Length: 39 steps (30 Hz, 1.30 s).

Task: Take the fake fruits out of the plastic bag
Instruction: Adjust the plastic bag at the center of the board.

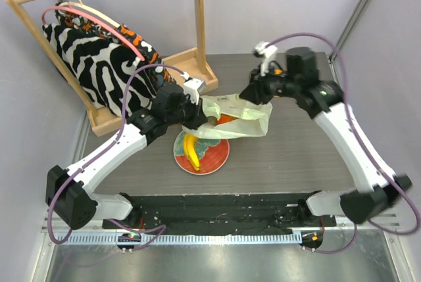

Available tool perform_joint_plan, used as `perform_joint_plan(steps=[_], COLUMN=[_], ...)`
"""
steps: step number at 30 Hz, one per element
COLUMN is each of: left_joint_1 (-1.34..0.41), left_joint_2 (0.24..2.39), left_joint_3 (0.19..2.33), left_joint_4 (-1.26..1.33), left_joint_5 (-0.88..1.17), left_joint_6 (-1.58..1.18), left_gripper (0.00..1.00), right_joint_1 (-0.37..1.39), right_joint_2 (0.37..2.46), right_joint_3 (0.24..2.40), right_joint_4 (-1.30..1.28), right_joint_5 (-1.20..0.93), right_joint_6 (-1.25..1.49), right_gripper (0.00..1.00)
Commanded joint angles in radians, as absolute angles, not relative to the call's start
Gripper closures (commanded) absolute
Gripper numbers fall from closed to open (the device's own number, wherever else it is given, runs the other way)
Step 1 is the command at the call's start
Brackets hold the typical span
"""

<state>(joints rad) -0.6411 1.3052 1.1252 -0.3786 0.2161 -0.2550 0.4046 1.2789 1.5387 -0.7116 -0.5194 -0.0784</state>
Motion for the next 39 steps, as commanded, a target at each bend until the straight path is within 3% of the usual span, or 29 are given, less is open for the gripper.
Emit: perform_joint_plan(steps=[1,8,13,19,22,25,29,31,39], left_joint_1=[-0.638,-0.614,-0.612,-0.611,-0.611,-0.611,-0.612,-0.614,-0.67], left_joint_2=[1.24,1.177,1.134,1.108,1.098,1.097,1.144,1.228,1.543], left_joint_3=[1.146,1.085,1.04,0.968,0.948,0.937,0.982,1.041,1.493], left_joint_4=[-0.345,-0.342,-0.33,-0.314,-0.313,-0.307,-0.233,-0.167,-0.11], left_joint_5=[0.186,0.195,0.216,0.253,0.267,0.262,0.253,0.261,0.305], left_joint_6=[-0.268,-0.296,-0.302,-0.282,-0.27,-0.253,-0.186,-0.161,-0.132], left_gripper=[1.0,1.0,1.0,1.0,1.0,1.0,1.0,1.0,1.0], right_joint_1=[0.501,0.546,0.554,0.543,0.54,0.535,0.408,0.255,-0.067], right_joint_2=[1.416,1.531,1.581,1.706,1.729,1.677,1.599,1.585,1.426], right_joint_3=[1.534,1.422,1.339,1.388,1.425,1.357,1.255,1.264,1.278], right_joint_4=[-0.724,-0.649,-0.594,-0.566,-0.578,-0.568,-0.517,-0.512,-0.495], right_joint_5=[-0.585,-0.381,-0.247,0.113,0.25,0.366,0.437,0.455,0.405], right_joint_6=[-0.083,0.056,0.153,0.237,0.27,0.265,0.189,0.169,0.141], right_gripper=[0.75,0.83,0.82,0.63,0.35,0.22,0.19,0.19,0.19])
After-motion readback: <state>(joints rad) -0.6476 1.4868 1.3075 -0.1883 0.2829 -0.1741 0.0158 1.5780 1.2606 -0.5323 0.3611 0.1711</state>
